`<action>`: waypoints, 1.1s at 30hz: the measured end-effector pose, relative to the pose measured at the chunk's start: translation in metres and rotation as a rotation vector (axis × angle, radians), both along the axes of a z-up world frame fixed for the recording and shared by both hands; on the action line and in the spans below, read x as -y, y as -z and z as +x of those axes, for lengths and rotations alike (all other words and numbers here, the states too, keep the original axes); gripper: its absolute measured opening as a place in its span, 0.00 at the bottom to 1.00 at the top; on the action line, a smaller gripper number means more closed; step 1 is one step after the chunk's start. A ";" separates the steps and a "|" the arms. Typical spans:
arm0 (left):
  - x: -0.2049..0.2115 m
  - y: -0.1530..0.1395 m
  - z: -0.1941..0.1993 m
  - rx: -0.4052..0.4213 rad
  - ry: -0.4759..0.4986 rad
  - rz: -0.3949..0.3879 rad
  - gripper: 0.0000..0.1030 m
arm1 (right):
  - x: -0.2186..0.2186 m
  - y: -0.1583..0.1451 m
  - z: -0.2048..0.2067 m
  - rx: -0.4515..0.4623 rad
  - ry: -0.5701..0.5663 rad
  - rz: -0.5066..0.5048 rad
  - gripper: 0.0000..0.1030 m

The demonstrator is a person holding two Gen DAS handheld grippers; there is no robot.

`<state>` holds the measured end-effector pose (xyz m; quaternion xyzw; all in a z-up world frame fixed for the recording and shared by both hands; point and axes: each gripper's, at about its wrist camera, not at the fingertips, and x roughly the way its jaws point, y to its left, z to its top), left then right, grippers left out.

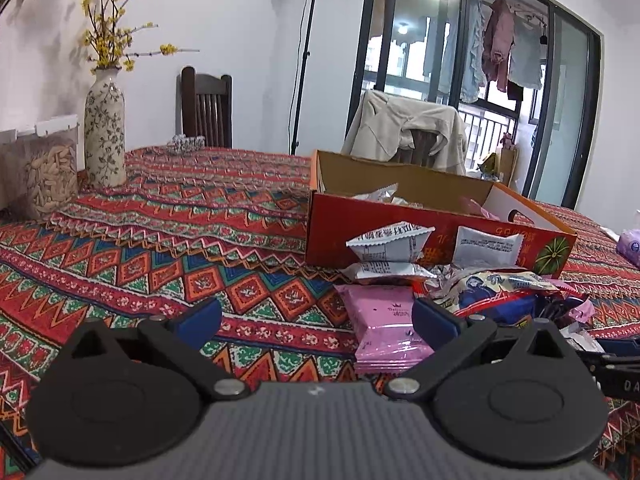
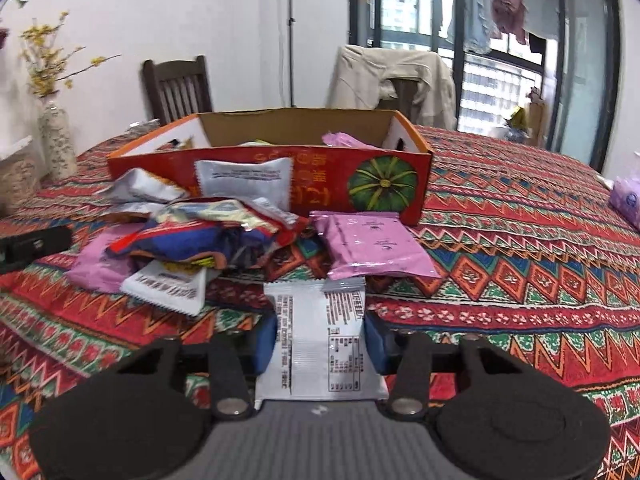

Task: Organize snacks
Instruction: 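Grasp a white sachet with the right gripper while the left gripper grasps a pink packet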

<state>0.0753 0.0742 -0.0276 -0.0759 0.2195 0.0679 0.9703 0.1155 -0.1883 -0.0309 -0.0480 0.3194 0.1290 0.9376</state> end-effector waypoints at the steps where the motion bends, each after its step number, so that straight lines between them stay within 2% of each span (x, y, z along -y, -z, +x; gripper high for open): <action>1: -0.001 0.000 0.002 -0.010 -0.001 -0.004 1.00 | 0.000 0.000 -0.003 0.008 -0.008 0.000 0.41; 10: 0.001 0.001 0.007 -0.058 0.024 -0.006 1.00 | 0.017 -0.015 -0.025 0.108 -0.015 0.076 0.39; 12: 0.007 0.001 0.009 -0.069 0.030 0.023 1.00 | 0.023 -0.021 -0.026 0.132 -0.002 0.088 0.39; 15: 0.023 -0.001 0.016 -0.110 0.090 0.097 1.00 | 0.033 -0.025 -0.026 0.153 0.027 0.104 0.39; 19: 0.039 -0.005 0.026 -0.131 0.138 0.124 1.00 | 0.047 -0.026 -0.021 0.157 0.066 0.128 0.39; 23: 0.055 0.002 0.041 -0.188 0.123 0.169 1.00 | 0.056 -0.026 -0.021 0.165 0.078 0.147 0.39; 31: 0.048 0.008 0.065 -0.267 0.027 0.074 0.99 | 0.067 -0.020 -0.021 0.155 0.082 0.176 0.39; 33: 0.046 0.009 0.065 -0.264 0.014 0.046 0.87 | 0.067 -0.019 -0.021 0.153 0.080 0.181 0.39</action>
